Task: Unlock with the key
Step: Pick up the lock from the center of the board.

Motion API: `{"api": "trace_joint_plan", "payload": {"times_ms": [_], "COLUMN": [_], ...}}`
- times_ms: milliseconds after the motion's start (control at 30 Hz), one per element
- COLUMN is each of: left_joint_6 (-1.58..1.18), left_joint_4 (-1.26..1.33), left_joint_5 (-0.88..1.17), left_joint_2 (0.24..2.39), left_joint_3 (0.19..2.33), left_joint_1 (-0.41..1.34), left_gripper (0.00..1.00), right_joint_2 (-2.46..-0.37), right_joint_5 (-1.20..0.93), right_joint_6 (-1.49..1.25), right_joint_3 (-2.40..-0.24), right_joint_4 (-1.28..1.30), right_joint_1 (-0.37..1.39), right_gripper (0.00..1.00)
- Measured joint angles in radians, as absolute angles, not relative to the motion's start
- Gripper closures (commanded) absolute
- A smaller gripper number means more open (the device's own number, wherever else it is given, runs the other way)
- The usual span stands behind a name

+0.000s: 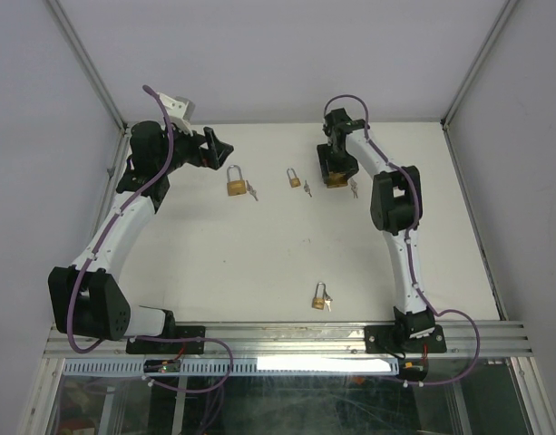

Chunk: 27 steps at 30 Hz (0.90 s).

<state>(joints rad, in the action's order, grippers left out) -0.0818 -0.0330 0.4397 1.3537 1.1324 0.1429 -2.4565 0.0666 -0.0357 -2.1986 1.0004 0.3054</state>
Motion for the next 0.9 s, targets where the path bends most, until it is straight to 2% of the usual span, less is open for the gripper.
{"api": "trace_joint_plan", "payload": {"times_ms": [167,433,567,733,900], "left_joint_6": [-0.076,-0.062,-0.069,-0.118,-0.088], "left_joint_4": [-0.061,-0.116,-0.147,-0.191,-0.208], "left_joint_5": [0.465,0.486,0.511,0.559,0.624], "left_joint_2": [1.354,1.366,1.419,1.538,1.59], "left_joint_3": [1.141,1.175,1.205,1.272,1.319], "left_joint_1": [0.144,0.179,0.232,0.281,0.298], "left_gripper": [0.01,0.01,0.01,0.02,0.01], "right_joint_2": [-2.398,-2.214,-2.123,-1.916,-1.729], "right_joint_5": [0.067,0.06,0.049,0.029,-0.143], "right_joint_6": [-0.021,0.022,0.048,0.107,0.146], "right_joint_3": [-2.094,-1.786,-1.678,-1.475,-1.406], "right_joint_4": [0.923,0.749,0.665,0.519,0.495], "right_joint_1": [0.314,0.355,0.375,0.415,0.462], "right_gripper": [1.0,1.0,1.0,1.0,1.0]}}
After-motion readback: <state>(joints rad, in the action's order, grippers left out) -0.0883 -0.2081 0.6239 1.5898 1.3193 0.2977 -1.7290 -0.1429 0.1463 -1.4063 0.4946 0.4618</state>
